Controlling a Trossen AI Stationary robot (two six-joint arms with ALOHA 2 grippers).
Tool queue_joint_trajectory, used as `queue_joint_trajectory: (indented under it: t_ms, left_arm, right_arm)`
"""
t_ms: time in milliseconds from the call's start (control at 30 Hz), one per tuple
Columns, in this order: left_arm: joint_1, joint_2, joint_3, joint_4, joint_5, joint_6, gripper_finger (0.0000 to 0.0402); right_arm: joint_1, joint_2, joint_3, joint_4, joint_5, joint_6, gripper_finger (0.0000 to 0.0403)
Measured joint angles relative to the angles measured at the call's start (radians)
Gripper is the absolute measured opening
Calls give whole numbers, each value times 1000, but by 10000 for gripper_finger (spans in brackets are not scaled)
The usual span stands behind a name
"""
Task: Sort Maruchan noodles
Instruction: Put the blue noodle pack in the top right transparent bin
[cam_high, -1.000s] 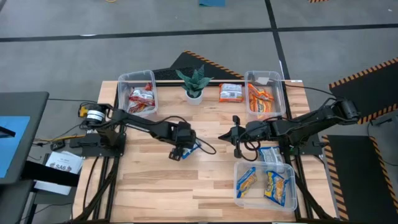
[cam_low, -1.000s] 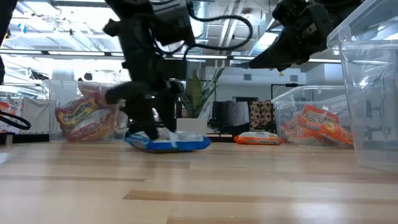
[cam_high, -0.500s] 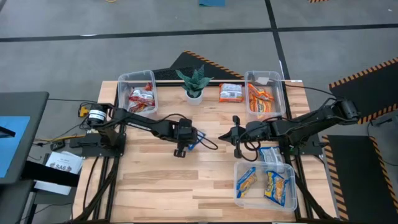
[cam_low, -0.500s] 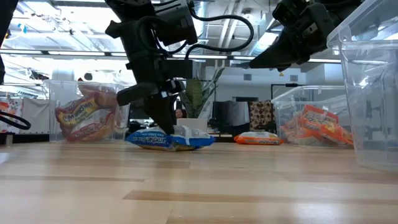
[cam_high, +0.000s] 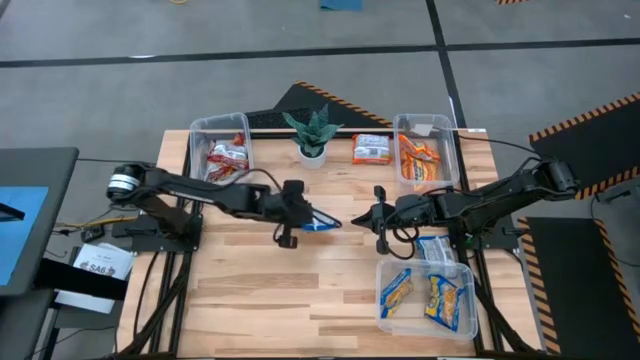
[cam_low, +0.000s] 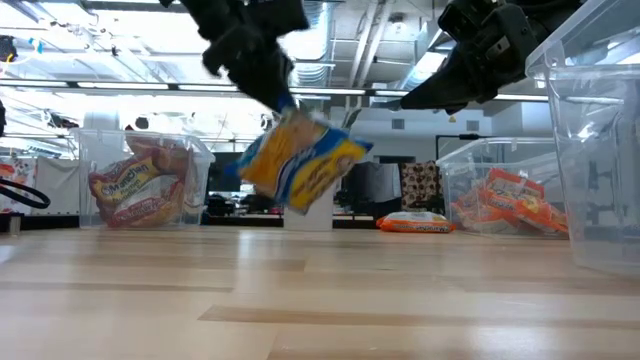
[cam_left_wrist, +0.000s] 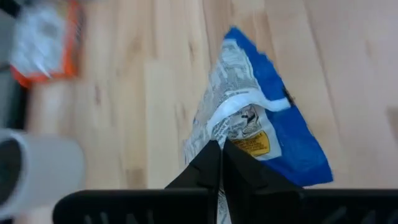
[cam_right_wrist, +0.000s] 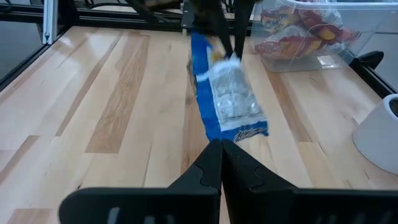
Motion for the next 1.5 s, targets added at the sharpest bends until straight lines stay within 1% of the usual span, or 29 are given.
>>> queue_joint_trajectory:
  t_ms: [167, 333, 433, 533, 600, 700, 767, 833, 900, 1000, 1067, 1133, 1200, 1267, 1367, 1433, 1500]
  left_arm:
    - [-6, -53, 0, 70, -7, 26, 1]
    - [-6, -69, 1, 142, -7, 49, 0]
    - [-6, -68, 1, 177, -20, 71, 0]
    - [-2, -69, 1, 229, -59, 93, 0]
    - [7, -69, 2, 264, -60, 101, 0]
    - [15, -69, 2, 267, -59, 102, 0]
    - [15, -74, 2, 236, -60, 94, 0]
    - [14, -86, 2, 207, -55, 71, 0]
    - [14, -110, -3, 199, -35, 32, 0]
    - [14, -173, -84, 345, 26, -1, 0]
    - [14, -222, -176, 496, 77, -19, 0]
    - [13, -271, -283, 655, 118, -43, 0]
    - [13, -315, -394, 826, 150, -81, 0]
    - [14, -342, -487, 968, 208, -131, 0]
    - [11, -366, -587, 1114, 312, -189, 0]
    - [1, -381, -629, 1155, 334, -204, 0]
    - [-10, -388, -647, 1169, 319, -204, 0]
  right_arm:
    - [0, 0, 0, 3, 0, 0, 26]
    - [0, 0, 0, 3, 0, 52, 27]
    - [0, 0, 0, 19, 0, 72, 34]
    - [1, 0, 0, 52, 34, 69, 55]
    - [2, 0, 0, 71, 78, 43, 73]
    - [1, -11, 0, 72, 105, 29, 98]
    - [1, -12, 2, 75, 107, 61, 116]
    - [1, -6, 1, 72, 107, 128, 136]
    - [1, 19, 2, 79, 104, 176, 158]
    - [1, 74, 1, 92, 77, 209, 197]
    - [-2, 130, 2, 141, 33, 236, 222]
    - [-7, 186, 14, 143, 0, 248, 242]
    - [-12, 238, 52, 123, -6, 258, 257]
    - [-17, 293, 108, 78, -20, 262, 264]
    - [-25, 383, 207, -24, -67, 258, 265]
    - [-27, 441, 272, -103, -84, 250, 266]
    - [-27, 495, 334, -171, -87, 238, 266]
